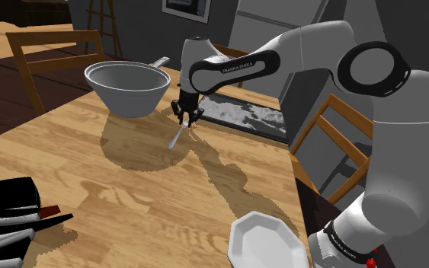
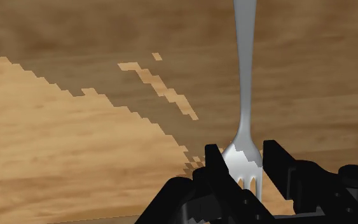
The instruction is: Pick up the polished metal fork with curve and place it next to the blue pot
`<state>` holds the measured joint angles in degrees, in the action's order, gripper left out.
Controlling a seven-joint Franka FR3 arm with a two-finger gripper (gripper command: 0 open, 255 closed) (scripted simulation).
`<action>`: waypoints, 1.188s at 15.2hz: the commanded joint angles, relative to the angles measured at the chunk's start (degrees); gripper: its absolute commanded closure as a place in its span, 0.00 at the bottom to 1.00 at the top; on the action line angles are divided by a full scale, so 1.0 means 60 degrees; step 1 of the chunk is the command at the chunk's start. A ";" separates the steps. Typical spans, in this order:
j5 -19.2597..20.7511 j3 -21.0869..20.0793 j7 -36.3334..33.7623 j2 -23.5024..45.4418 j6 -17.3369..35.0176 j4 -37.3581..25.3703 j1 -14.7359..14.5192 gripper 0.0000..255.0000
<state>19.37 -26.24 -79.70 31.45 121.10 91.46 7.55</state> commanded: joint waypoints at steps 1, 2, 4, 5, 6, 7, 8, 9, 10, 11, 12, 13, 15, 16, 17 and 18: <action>0.0004 0.0003 -0.0001 0.0008 0.0008 -0.0001 -0.0001 1.00; 0.0004 0.0003 -0.0001 0.0008 0.0008 -0.0001 -0.0001 1.00; 0.0003 0.0002 -0.0001 0.0007 0.0007 -0.0001 -0.0001 1.00; 0.0003 0.0002 -0.0001 0.0007 0.0007 -0.0001 -0.0001 0.00; 0.0003 0.0002 -0.0001 0.0007 0.0007 -0.0001 -0.0001 0.00; 0.0003 0.0002 -0.0001 0.0007 0.0007 -0.0001 -0.0001 0.00; 0.0003 0.0002 -0.0001 0.0007 0.0007 -0.0001 -0.0001 0.00; 0.0003 0.0002 -0.0001 0.0007 0.0007 -0.0001 -0.0001 0.00; 0.0003 0.0002 -0.0001 0.0007 0.0007 -0.0001 -0.0001 0.00; -0.0081 -0.0051 0.0050 -0.0143 -0.0226 -0.0097 0.0018 0.00; -0.0162 -0.0101 0.0099 -0.0285 -0.0466 -0.0209 0.0034 0.00; -0.0239 -0.0147 0.0147 -0.0417 -0.0712 -0.0335 0.0045 0.00; -0.0297 -0.0180 0.0184 -0.0514 -0.0910 -0.0446 0.0051 0.00; -0.0297 -0.0180 0.0184 -0.0516 -0.0910 -0.0444 0.0051 0.00; -0.0297 -0.0180 0.0184 -0.0515 -0.0910 -0.0446 0.0050 0.00; -0.0297 -0.0179 0.0184 -0.0514 -0.0910 -0.0446 0.0050 0.00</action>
<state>17.64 -27.30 -78.62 28.45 115.74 88.77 7.83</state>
